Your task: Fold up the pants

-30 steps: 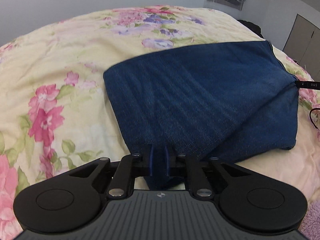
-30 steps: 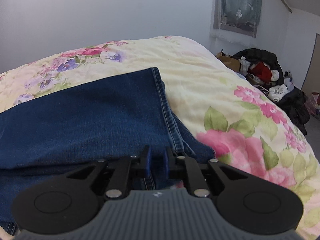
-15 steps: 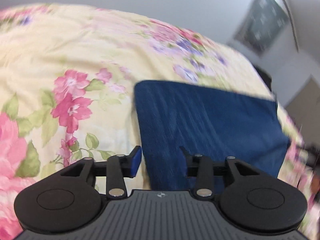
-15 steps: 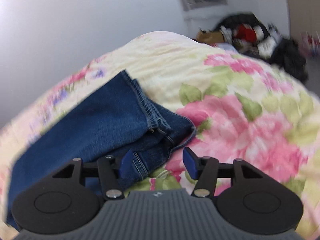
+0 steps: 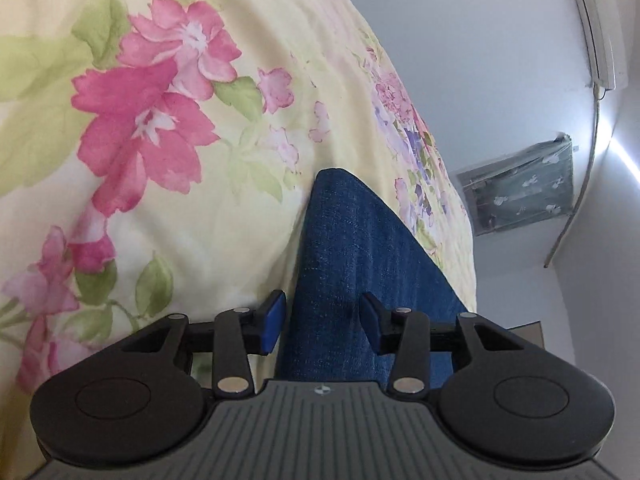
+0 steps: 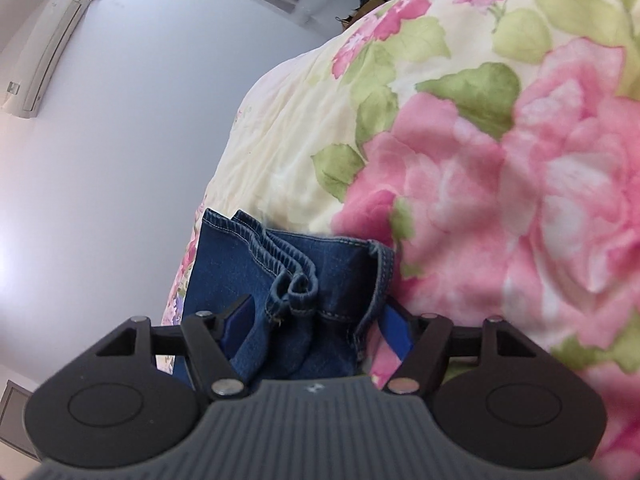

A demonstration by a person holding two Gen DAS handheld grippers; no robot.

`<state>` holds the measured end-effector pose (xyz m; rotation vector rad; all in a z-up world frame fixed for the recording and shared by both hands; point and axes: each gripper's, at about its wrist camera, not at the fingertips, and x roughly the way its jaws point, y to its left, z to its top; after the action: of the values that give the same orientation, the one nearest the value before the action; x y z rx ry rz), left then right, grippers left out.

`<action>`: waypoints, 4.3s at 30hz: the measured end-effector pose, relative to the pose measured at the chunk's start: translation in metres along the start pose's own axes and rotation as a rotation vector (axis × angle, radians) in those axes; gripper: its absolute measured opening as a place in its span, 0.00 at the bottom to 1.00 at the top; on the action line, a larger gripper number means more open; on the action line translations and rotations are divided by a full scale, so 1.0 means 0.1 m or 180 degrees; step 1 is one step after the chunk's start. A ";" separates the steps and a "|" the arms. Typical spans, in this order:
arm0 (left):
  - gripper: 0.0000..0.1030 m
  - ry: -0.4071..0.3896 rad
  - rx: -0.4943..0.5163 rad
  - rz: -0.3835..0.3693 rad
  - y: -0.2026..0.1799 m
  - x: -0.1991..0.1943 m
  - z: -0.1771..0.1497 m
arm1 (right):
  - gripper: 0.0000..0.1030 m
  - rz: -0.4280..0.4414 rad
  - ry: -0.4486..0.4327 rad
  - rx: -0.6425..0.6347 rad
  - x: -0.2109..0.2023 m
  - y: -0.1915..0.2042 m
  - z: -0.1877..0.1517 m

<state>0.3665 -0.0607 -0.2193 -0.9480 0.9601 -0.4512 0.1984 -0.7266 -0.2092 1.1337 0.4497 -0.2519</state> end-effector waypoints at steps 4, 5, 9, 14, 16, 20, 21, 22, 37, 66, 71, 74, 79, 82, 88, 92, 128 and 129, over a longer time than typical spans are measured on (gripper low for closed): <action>0.29 0.0034 -0.0019 -0.0085 0.04 0.13 0.06 | 0.46 -0.0045 -0.0049 0.0010 0.10 0.01 0.01; 0.24 0.0034 -0.0016 -0.0100 0.03 0.13 0.07 | 0.42 -0.0066 -0.0050 -0.0027 0.11 0.03 0.01; 0.07 -0.0043 0.0232 0.0085 -0.18 0.07 0.09 | 0.28 -0.0166 -0.0039 -0.0286 0.11 0.22 0.03; 0.06 -0.0180 0.0601 0.0331 -0.66 -0.08 0.09 | 0.21 -0.0362 -0.0062 -0.0826 -0.01 0.79 0.09; 0.06 -0.0194 0.0797 0.0386 -0.85 -0.14 0.10 | 0.20 -0.0412 -0.0055 -0.0977 -0.05 1.04 0.11; 0.06 -0.0221 0.1004 0.0390 -1.17 -0.31 0.16 | 0.20 -0.0393 -0.0069 -0.1254 -0.24 1.58 0.03; 0.06 -0.0246 0.1072 0.0398 -1.24 -0.39 0.18 | 0.19 -0.0368 -0.0069 -0.1309 -0.27 1.72 -0.01; 0.06 -0.0277 0.1142 0.0416 -1.32 -0.47 0.21 | 0.19 -0.0345 -0.0055 -0.1349 -0.30 1.85 -0.06; 0.06 -0.0913 0.1184 0.1412 -0.76 -2.53 1.00 | 0.19 0.0486 0.0586 -0.1340 -0.16 2.81 -2.11; 0.25 -0.0598 0.1676 0.1961 0.04 -2.74 0.44 | 0.41 -0.0512 -0.0287 -0.2401 -0.47 2.07 -3.15; 0.17 -0.0459 0.1775 0.2081 0.08 -2.64 0.24 | 0.24 0.0043 -0.0451 -0.2903 -0.64 2.27 -3.32; 0.15 -0.0375 0.1744 0.2134 0.20 -2.56 0.19 | 0.11 0.0022 -0.0080 -0.3104 -0.47 2.28 -3.44; 0.13 -0.0031 0.1767 0.2448 0.33 -2.37 0.16 | 0.00 -0.0426 0.0424 -0.3044 -0.16 2.12 -3.46; 0.12 0.0063 0.1863 0.2618 0.30 -2.28 0.13 | 0.00 -0.0516 0.0483 -0.3168 -0.11 2.10 -3.54; 0.26 -0.0206 0.1888 0.2340 0.15 -2.50 0.17 | 0.00 -0.0431 0.0322 -0.3169 -0.25 2.17 -3.51; 0.38 -0.0469 0.1596 0.2104 0.19 -2.68 0.45 | 0.06 -0.0244 0.0222 -0.3434 -0.35 2.43 -3.64; 0.54 -0.0186 -0.0048 0.0432 1.26 -2.59 1.03 | 0.00 -0.0130 0.1653 -0.3270 1.25 3.51 -4.74; 0.51 -0.0212 -0.0050 0.0466 1.24 -2.59 1.01 | 0.00 -0.0127 0.1685 -0.3261 1.15 3.46 -4.76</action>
<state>0.3072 0.2342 -0.1743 -0.8947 0.9661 -0.2875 0.3408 -0.1475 -0.1468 0.1605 0.9304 0.2512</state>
